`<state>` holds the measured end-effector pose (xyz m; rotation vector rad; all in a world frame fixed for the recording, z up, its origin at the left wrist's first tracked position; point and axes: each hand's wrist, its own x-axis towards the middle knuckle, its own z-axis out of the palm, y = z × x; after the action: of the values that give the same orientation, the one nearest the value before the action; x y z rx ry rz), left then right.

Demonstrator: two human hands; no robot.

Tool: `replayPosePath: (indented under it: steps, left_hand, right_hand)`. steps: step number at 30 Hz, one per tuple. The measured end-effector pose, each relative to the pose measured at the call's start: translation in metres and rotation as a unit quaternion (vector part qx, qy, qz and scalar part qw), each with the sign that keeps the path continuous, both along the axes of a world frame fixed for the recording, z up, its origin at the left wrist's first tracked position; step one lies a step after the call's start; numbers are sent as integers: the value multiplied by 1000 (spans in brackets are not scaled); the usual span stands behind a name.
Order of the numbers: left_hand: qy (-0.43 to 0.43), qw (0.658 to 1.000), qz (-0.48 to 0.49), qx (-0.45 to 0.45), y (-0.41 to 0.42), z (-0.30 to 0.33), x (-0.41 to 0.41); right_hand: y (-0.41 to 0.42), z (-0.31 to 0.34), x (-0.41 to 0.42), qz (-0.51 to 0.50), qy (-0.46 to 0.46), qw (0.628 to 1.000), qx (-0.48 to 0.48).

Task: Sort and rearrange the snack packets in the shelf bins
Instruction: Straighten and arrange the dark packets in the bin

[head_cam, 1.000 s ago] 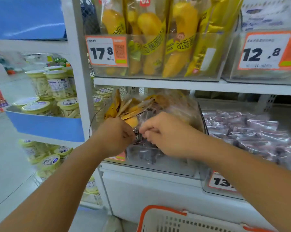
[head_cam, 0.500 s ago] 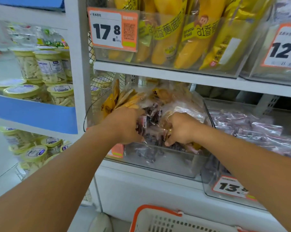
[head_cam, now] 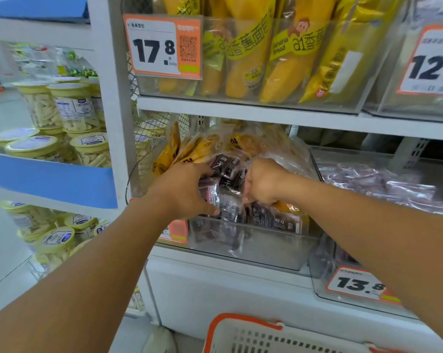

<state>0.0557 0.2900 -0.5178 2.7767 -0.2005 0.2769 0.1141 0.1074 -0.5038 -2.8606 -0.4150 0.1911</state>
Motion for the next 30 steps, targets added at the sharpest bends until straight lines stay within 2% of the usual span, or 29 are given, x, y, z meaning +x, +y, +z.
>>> replayPosePath:
  steps: [3,6,9,13,17,21,23,26,27,30]
  left_hand:
    - [-3,1000,-22,-3,-3,1,2]
    - [-33,997,-46,-48,-9,7,-2]
    - [-78,981,-116,-132,-19,19,-17]
    - [-102,933,-184,-292,-56,46,-49]
    - [-182,884,-187,-389,-116,62,-68]
    - [-199,850,-182,-453,-173,64,-67]
    - [-190,849,-175,-461,-201,59,-61]
    - [-166,850,-185,-465,-244,54,-55]
    - [-158,847,-189,-471,-256,54,-54]
    - [-143,852,-181,-471,-281,48,-48]
  right_hand:
    - [-10,21,-18,35,-5,998,57]
    - [-24,39,-45,80,-63,990,100]
    - [-42,53,-76,126,-166,971,118]
    - [-81,76,-108,167,-261,929,201]
    - [-144,94,-126,111,-275,898,324]
    - [-225,88,-142,-17,-281,849,448]
    - [-266,71,-151,-96,-275,825,484]
    - [-313,48,-161,-168,-264,831,460]
    - [-323,44,-162,-173,-259,824,473]
    - [-341,40,-159,-139,-221,770,582]
